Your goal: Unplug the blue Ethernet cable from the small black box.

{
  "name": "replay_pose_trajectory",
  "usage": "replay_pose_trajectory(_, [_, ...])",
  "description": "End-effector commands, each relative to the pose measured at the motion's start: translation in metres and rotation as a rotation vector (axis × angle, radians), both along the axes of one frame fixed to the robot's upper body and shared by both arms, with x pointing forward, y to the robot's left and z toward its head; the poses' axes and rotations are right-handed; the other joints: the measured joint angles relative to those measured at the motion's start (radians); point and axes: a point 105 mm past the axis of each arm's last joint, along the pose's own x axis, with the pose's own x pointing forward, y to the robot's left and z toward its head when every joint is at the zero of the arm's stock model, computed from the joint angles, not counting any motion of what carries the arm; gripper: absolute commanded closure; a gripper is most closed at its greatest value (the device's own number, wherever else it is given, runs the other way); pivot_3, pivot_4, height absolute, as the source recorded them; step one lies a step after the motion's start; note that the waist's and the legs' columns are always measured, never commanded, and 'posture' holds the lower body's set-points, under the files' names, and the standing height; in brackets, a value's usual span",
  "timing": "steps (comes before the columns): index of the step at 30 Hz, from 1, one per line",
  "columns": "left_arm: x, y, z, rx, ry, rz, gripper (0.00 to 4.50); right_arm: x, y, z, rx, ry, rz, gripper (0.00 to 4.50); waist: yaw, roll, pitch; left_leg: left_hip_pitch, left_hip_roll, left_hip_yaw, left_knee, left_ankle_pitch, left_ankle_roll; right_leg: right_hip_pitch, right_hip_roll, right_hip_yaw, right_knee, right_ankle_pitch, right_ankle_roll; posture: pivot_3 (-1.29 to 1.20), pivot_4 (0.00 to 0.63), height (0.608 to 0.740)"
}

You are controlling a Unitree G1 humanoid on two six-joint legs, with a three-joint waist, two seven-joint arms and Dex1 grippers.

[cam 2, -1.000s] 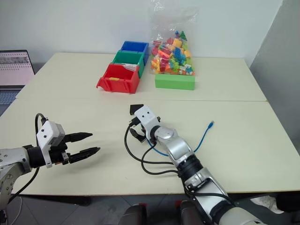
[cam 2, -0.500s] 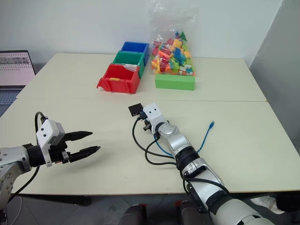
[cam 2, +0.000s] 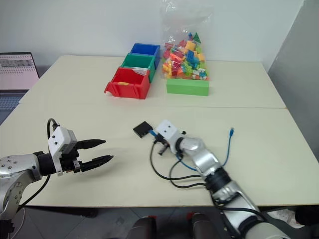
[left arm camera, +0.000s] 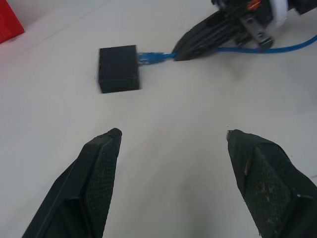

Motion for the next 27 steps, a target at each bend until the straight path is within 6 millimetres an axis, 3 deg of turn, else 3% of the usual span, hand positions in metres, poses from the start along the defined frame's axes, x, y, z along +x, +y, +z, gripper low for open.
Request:
replay_pose_trajectory(1, [-0.001,-0.011,0.003,-0.017,-0.017,-0.043,0.87,-0.012,-0.046,0.005,-0.076,0.017,0.01,4.49,0.0,0.0,0.0,0.001,0.0,0.0,0.0,0.0,0.0,0.0,0.001,0.001,0.0,-0.001,0.002,0.0,0.15,0.74])
replay_pose_trajectory(4, [-0.002,-0.017,0.001,-0.03,-0.004,-0.064,0.87,-0.021,-0.064,0.008,-0.124,0.002,0.03,4.49,0.003,0.001,0.0,0.001,0.0,0.0,0.0,0.0,0.0,0.0,0.001,0.0,0.0,-0.001,0.002,0.0,0.15,0.74])
replay_pose_trajectory(8, [-0.008,-0.031,-0.001,-0.052,0.028,-0.133,0.87,-0.03,-0.07,0.008,-0.128,0.003,0.063,4.49,0.001,0.0,0.0,0.001,0.001,0.0,0.0,0.0,0.0,0.0,0.002,0.001,0.0,-0.001,0.002,0.0,0.15,0.74])
replay_pose_trajectory(9, [-0.01,-0.035,-0.001,-0.053,0.035,-0.153,0.87,-0.03,-0.071,0.008,-0.123,0.001,0.066,4.04,-0.001,0.001,0.0,0.001,0.001,0.0,0.0,0.0,0.0,0.0,0.002,0.0,0.0,-0.001,0.002,0.0,0.15,0.74])
replay_pose_trajectory(17, [-0.017,-0.044,-0.008,-0.063,0.059,-0.213,0.87,-0.027,-0.066,0.019,-0.053,-0.025,0.059,2.15,-0.011,0.001,0.0,0.001,0.001,0.0,0.0,0.0,0.0,0.0,0.002,0.001,0.0,-0.001,0.002,0.0,0.15,0.74])
replay_pose_trajectory(27, [-0.02,-0.043,-0.021,-0.068,0.071,-0.241,0.87,-0.008,-0.052,-0.004,0.007,0.044,-0.058,2.15,-0.014,0.0,0.0,0.001,0.001,0.0,0.0,0.0,0.0,0.0,0.002,0.001,0.001,-0.001,0.002,0.0,0.15,0.74])
